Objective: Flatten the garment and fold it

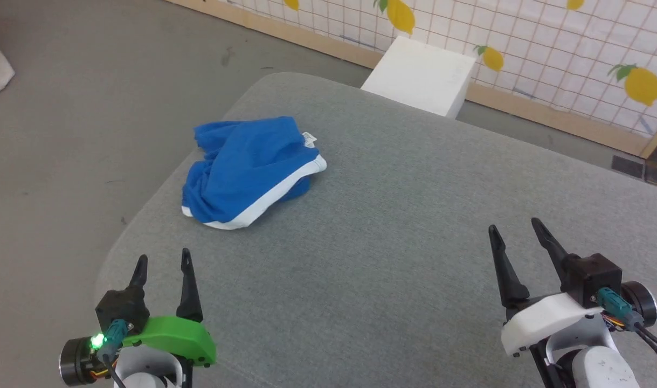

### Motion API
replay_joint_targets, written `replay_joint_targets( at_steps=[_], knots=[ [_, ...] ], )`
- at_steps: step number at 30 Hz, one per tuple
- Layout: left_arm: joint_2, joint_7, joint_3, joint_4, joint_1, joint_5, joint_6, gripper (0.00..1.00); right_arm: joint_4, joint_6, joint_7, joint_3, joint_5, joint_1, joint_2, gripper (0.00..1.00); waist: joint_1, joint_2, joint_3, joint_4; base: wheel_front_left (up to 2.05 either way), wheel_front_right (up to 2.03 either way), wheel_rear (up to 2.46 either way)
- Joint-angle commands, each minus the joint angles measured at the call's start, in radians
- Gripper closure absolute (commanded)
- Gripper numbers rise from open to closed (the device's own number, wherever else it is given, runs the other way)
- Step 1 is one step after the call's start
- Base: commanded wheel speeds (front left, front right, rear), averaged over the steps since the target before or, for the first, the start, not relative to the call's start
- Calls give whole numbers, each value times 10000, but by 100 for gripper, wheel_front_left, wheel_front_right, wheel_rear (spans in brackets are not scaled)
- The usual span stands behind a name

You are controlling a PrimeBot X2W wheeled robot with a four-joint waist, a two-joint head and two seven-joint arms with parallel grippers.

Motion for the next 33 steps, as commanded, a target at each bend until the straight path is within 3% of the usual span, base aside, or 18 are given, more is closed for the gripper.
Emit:
replay_joint_targets(
  at_steps=[1,33],
  knots=[
    [85,-109,36,76,-66,-115,82,0,65,-13,-97,9,89,-172,12,0,0,0,-4,120,0,0,0],
    [294,-763,34,702,-522,-863,265,0,252,-17,-300,230,137,-683,18,0,0,0,453,1358,0,0,0]
  ],
)
